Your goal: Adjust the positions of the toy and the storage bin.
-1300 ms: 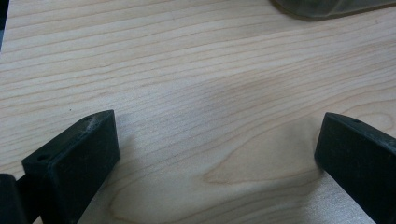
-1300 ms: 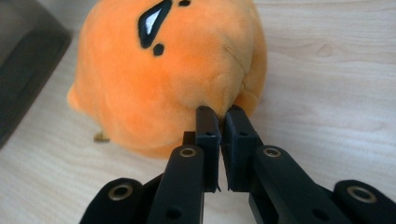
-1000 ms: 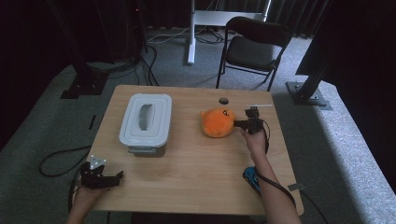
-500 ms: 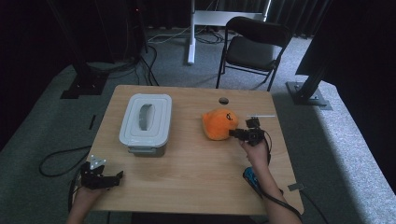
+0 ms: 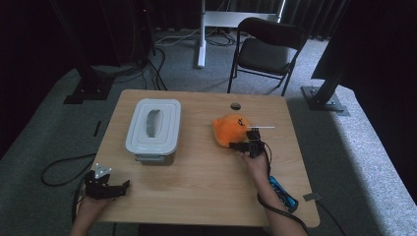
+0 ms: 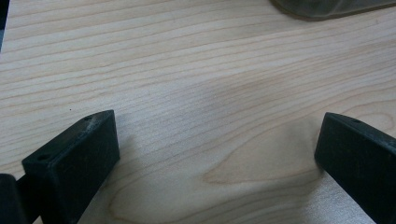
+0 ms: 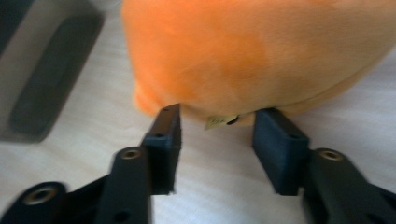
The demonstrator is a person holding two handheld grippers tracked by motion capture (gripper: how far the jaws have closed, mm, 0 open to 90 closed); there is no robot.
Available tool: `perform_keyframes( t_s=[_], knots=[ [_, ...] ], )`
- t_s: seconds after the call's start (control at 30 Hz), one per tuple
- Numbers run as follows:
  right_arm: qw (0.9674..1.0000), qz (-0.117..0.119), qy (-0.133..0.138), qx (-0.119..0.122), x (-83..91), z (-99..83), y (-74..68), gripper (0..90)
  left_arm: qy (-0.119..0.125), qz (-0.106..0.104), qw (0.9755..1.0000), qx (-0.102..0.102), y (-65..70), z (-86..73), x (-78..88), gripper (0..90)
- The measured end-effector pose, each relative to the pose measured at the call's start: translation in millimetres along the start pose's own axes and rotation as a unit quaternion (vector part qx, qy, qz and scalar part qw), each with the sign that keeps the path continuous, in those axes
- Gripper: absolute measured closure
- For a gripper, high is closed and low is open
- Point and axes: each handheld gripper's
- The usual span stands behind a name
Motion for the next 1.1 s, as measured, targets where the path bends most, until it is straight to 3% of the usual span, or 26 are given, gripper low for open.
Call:
perform_keyframes(
  t_s=[0.13,0.33,0.57,0.73,1.1],
  knots=[
    [0.9997,-0.013,0.019,-0.006,-0.2,6.7,3.4,65.2,0.0,0.0,1.0,0.0,0.0,0.0,0.0,0.3],
    [0.9997,-0.015,0.016,-0.003,-0.3,13.5,9.3,86.6,0.0,0.0,1.0,0.0,0.0,0.0,0.0,0.3],
    [0.9996,-0.014,-0.002,0.023,9.8,10.9,11.8,88.4,0.0,0.0,1.0,0.0,0.0,0.0,0.0,0.3],
    [0.9986,-0.028,-0.004,0.045,26.2,8.6,20.4,88.3,0.0,0.0,1.0,0.0,0.0,0.0,0.0,0.3],
    [0.9982,-0.055,0.016,0.02,54.3,31.1,62.2,87.9,0.0,0.0,1.0,0.0,0.0,0.0,0.0,0.3]
  ],
)
Point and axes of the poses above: each handheld gripper's, and its own axes: x roughly backward along the jaws, z roughly out of its top, y roughly to its right, and after that the axes turned 15 degrees about -x, right-handed
